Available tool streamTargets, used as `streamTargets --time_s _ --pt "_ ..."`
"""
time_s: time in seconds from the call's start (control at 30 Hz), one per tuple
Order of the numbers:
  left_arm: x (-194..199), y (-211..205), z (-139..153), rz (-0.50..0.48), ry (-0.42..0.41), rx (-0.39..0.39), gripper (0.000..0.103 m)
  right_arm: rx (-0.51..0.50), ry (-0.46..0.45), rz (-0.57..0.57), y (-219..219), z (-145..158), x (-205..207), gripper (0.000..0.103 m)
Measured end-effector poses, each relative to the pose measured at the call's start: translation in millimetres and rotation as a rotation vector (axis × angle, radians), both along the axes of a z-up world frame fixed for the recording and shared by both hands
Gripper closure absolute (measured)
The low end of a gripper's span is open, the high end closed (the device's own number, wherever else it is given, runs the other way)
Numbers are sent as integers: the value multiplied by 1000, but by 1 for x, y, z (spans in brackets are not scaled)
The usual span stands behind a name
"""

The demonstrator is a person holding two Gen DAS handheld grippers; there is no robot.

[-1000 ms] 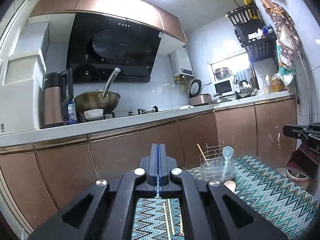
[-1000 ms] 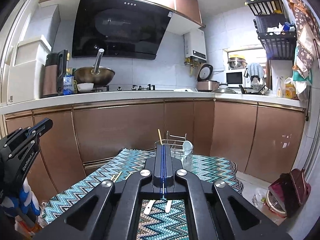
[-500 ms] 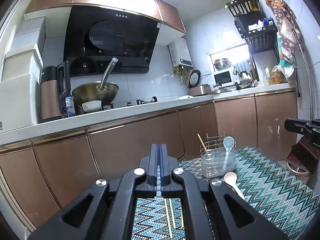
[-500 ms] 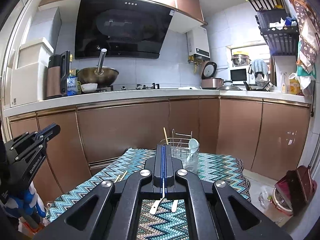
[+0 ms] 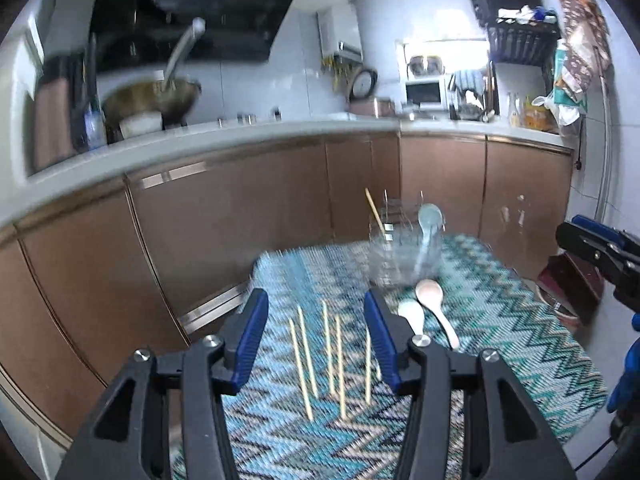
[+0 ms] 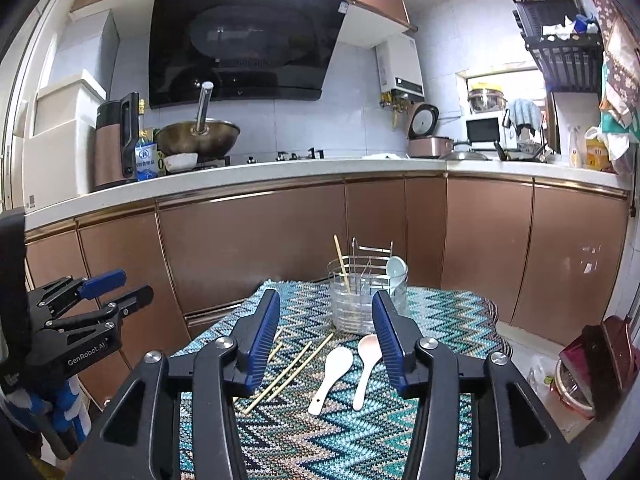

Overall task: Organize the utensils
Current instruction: 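Grasp another chopstick with the left gripper while the right gripper grasps another white spoon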

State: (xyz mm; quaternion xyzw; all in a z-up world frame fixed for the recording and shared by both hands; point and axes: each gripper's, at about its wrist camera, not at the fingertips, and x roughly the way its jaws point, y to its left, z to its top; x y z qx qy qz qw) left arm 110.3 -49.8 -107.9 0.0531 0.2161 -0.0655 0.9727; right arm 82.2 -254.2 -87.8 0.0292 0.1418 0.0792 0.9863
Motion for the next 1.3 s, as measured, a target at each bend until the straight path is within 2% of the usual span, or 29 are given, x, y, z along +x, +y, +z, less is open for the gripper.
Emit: streamTargets --time_s 0.23,0.43,0.5,0.7,0.93,1.07,1.13,1.2,1.3 --pt "29 20 -15 -7 161 -88 55 29 97 -2 -13 -16 19 49" --pt "70 59 -31 29 325 -117 55 67 225 -10 -35 -37 51 49" --pt "83 73 -36 49 353 -144 55 88 267 1 -41 -45 64 49" --pt "139 97 -51 58 479 -243 55 154 410 50 -60 -79 124 49" --pt "217 79 -77 -19 635 -331 56 192 521 129 -81 -111 196 57" --pt "264 63 -94 -24 720 -331 60 221 573 170 -91 -130 231 62" --pt "284 56 -105 -24 770 -311 67 238 593 190 -95 -138 244 65" --pt "302 47 -118 -15 816 -283 69 242 617 209 -98 -146 257 66" --pt "317 42 -132 -6 844 -251 74 251 645 231 -104 -156 272 67"
